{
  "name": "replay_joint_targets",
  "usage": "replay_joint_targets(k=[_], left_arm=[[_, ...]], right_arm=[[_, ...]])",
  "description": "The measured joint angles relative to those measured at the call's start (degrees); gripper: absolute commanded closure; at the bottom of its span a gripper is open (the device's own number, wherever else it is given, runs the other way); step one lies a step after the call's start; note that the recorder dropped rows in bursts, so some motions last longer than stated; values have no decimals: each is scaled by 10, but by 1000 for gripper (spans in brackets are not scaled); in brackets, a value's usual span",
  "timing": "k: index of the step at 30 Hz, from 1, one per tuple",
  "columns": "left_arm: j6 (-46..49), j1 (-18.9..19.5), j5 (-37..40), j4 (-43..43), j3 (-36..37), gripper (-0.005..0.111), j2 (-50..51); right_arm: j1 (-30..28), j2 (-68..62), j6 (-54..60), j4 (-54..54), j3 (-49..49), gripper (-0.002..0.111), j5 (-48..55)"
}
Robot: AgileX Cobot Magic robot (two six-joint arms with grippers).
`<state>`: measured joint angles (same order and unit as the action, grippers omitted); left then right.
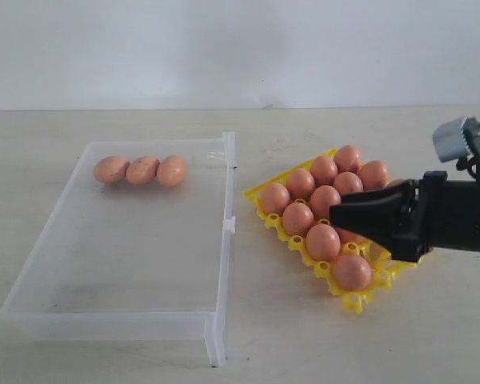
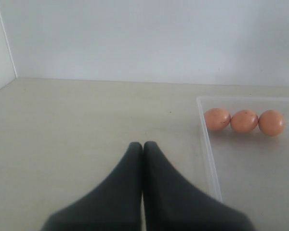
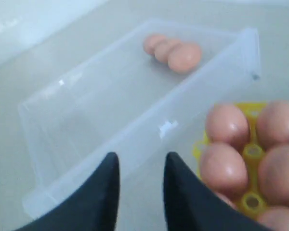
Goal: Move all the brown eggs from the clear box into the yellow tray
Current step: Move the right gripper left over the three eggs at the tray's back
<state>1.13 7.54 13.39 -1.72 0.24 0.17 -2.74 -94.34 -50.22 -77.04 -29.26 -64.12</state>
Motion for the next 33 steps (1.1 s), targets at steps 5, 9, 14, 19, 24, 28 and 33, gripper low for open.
replay_joint_targets(k=[5, 9, 14, 19, 24, 28, 33], left_arm=[[0, 0, 0, 0, 0, 111, 0], [0, 0, 0, 0, 0, 111, 0], [0, 0, 0, 0, 0, 111, 0], [0, 0, 0, 0, 0, 111, 0], [0, 0, 0, 0, 0, 111, 0], [0, 0, 0, 0, 0, 111, 0], [0, 0, 0, 0, 0, 111, 0]], right_arm=[[71, 31, -4, 57, -38, 108, -39], [215, 33, -4, 111, -141, 108, 49], [403, -8, 72, 171, -321, 108, 417], [485, -157, 133, 282, -546, 109, 751], [472, -314, 408, 660, -797, 109, 1057], [463, -415, 513, 850, -978, 108, 1189], [449, -507, 457, 885, -1132, 90, 1197]])
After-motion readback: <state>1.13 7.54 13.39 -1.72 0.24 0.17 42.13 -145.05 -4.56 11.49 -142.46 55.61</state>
